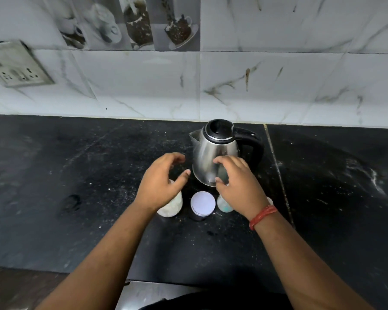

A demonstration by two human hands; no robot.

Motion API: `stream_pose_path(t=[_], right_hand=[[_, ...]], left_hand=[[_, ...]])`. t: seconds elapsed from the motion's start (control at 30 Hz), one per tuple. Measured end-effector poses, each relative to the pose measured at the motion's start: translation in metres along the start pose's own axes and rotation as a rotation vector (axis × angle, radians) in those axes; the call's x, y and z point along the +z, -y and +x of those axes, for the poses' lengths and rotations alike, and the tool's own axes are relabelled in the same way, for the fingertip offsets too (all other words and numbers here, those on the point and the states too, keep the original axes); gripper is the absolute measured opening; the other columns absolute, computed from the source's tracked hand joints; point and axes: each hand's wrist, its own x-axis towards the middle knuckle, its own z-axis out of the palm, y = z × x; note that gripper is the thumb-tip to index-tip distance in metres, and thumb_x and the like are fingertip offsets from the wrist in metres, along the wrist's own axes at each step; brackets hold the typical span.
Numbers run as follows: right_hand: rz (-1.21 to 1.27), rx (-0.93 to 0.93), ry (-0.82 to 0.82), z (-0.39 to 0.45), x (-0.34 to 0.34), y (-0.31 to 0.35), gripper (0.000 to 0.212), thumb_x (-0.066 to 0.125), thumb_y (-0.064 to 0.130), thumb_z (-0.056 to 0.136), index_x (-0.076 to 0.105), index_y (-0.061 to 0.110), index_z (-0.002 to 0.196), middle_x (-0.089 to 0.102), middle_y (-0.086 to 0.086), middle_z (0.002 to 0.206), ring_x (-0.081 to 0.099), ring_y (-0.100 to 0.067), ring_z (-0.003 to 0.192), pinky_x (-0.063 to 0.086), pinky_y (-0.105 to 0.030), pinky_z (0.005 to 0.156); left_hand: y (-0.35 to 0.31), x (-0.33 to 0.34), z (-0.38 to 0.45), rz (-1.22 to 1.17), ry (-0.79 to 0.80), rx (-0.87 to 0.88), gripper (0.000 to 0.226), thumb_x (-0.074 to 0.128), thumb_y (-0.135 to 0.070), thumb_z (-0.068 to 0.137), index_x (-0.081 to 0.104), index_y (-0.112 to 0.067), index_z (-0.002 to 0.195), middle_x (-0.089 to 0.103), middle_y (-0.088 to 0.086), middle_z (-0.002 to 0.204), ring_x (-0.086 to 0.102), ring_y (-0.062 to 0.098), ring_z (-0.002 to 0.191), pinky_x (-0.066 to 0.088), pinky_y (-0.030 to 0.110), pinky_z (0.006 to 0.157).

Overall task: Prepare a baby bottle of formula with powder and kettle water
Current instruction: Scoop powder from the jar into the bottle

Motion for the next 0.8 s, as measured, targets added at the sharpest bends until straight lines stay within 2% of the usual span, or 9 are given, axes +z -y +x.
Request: stream_pose_path(t=[0.1, 0.17, 0.33, 0.47, 0.6, 0.7, 0.8], right_hand=[[0.011, -0.044, 0.092, 0.006, 0.020, 0.020, 0.043, 0.068, 0.010, 0.086, 0.060, 0.016, 0.128, 0.062, 0.001, 0.127, 0.051, -0.021, 0.121, 0.044, -0.033, 0.104], [0.019, -0.044, 0.165, 0.010, 0.034, 0.030, 0.043, 0.067, 0.013, 0.088, 0.059, 0.017, 0.130, 0.060, 0.002, 0.131, 0.052, -0.021, 0.123, 0.044, -0.036, 0.105], [-0.004, -0.039, 0.323, 0.013, 0.064, 0.044, 0.043, 0.064, 0.015, 0.090, 0.057, 0.024, 0.132, 0.056, 0.005, 0.136, 0.055, -0.019, 0.122, 0.049, -0.041, 0.099], [-0.079, -0.028, 0.444, 0.012, 0.081, 0.048, 0.045, 0.060, 0.010, 0.089, 0.058, 0.024, 0.132, 0.053, 0.006, 0.136, 0.056, -0.019, 0.119, 0.050, -0.040, 0.097], [-0.128, 0.010, 0.476, 0.006, 0.092, 0.048, 0.042, 0.058, 0.009, 0.087, 0.058, 0.024, 0.126, 0.048, 0.010, 0.136, 0.058, -0.020, 0.116, 0.053, -0.045, 0.091], [-0.147, 0.020, 0.466, 0.005, 0.094, 0.047, 0.044, 0.056, 0.010, 0.086, 0.056, 0.024, 0.127, 0.045, 0.013, 0.136, 0.060, -0.020, 0.113, 0.054, -0.047, 0.088], [-0.137, 0.015, 0.457, 0.003, 0.094, 0.044, 0.049, 0.057, 0.008, 0.086, 0.055, 0.021, 0.133, 0.045, 0.010, 0.138, 0.058, -0.020, 0.118, 0.053, -0.045, 0.094]], left_hand=[[0.030, -0.021, -0.009, -0.001, -0.043, -0.091, 0.053, 0.060, -0.052, 0.088, 0.060, -0.019, 0.130, 0.067, -0.006, 0.126, 0.062, 0.009, 0.116, 0.053, 0.039, 0.101], [0.049, -0.030, -0.019, -0.023, -0.018, -0.145, 0.062, 0.062, -0.059, 0.086, 0.056, -0.020, 0.135, 0.064, -0.006, 0.131, 0.060, 0.008, 0.121, 0.052, 0.039, 0.105], [0.077, -0.028, -0.043, -0.092, 0.168, -0.276, 0.098, 0.069, -0.074, 0.074, 0.039, -0.021, 0.151, 0.049, -0.003, 0.151, 0.045, 0.010, 0.140, 0.041, 0.042, 0.117], [0.082, -0.016, -0.054, -0.103, 0.342, -0.295, 0.119, 0.081, -0.064, 0.070, 0.018, -0.019, 0.161, 0.032, 0.000, 0.164, 0.028, 0.016, 0.150, 0.029, 0.036, 0.121], [0.091, 0.001, -0.057, -0.118, 0.395, -0.304, 0.120, 0.087, -0.051, 0.073, 0.011, -0.022, 0.162, 0.036, 0.001, 0.158, 0.029, 0.019, 0.147, 0.031, 0.041, 0.121], [0.094, 0.008, -0.057, -0.165, 0.367, -0.281, 0.108, 0.087, -0.046, 0.074, 0.022, -0.026, 0.156, 0.046, -0.005, 0.147, 0.041, 0.015, 0.137, 0.040, 0.044, 0.116], [0.095, 0.013, -0.054, -0.213, 0.331, -0.231, 0.095, 0.088, -0.039, 0.074, 0.033, -0.026, 0.149, 0.051, -0.010, 0.138, 0.049, 0.010, 0.130, 0.044, 0.043, 0.111]])
